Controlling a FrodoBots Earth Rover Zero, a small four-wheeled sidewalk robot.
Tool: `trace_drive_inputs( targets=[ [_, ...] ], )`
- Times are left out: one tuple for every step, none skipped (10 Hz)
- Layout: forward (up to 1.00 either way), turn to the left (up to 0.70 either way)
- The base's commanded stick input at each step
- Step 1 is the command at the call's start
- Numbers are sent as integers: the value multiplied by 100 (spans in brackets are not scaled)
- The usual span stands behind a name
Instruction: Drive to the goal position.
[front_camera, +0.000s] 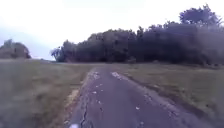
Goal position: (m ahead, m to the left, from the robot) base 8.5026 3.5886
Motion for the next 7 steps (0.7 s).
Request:
trace_drive_inputs(
  targets=[
    [100, 0],
    [100, 0],
    [100, 0],
    [100, 0],
    [100, 0],
    [100, 0],
    [100, 0]
  ],
)
